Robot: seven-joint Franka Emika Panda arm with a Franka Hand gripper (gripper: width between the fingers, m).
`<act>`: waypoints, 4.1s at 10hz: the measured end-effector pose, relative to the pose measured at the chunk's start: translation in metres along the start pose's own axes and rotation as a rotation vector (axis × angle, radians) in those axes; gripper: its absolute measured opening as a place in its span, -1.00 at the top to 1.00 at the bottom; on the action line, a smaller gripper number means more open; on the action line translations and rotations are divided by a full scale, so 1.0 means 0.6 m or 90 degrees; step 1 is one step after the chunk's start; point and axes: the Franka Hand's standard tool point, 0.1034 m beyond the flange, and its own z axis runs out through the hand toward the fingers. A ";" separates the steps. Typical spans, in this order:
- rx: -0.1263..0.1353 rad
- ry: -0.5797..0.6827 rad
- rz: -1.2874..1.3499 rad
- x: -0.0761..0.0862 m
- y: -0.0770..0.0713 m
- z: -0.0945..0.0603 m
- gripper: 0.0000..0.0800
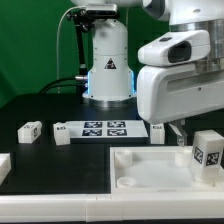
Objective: Assemble one leg
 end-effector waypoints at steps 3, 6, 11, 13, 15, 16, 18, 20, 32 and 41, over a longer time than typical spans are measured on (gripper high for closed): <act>0.008 -0.020 -0.003 0.012 0.004 -0.001 -0.62; 0.007 -0.020 0.005 0.012 0.006 0.000 -0.62; 0.003 -0.012 0.022 0.011 0.016 0.012 -0.62; 0.003 -0.013 0.018 0.011 0.015 0.014 -0.29; 0.003 -0.013 0.018 0.011 0.016 0.014 0.17; 0.002 -0.013 0.019 0.010 0.019 0.014 0.27; 0.003 -0.013 0.026 0.010 0.019 0.014 0.27; 0.003 -0.013 0.051 0.010 0.019 0.014 0.27; 0.005 0.010 0.956 0.012 0.005 0.023 0.27; 0.011 0.005 0.637 0.014 -0.004 0.025 -0.60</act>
Offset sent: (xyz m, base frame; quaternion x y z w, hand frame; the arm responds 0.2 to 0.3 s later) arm 0.0000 0.0000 0.0000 0.0000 0.0000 0.0000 1.0000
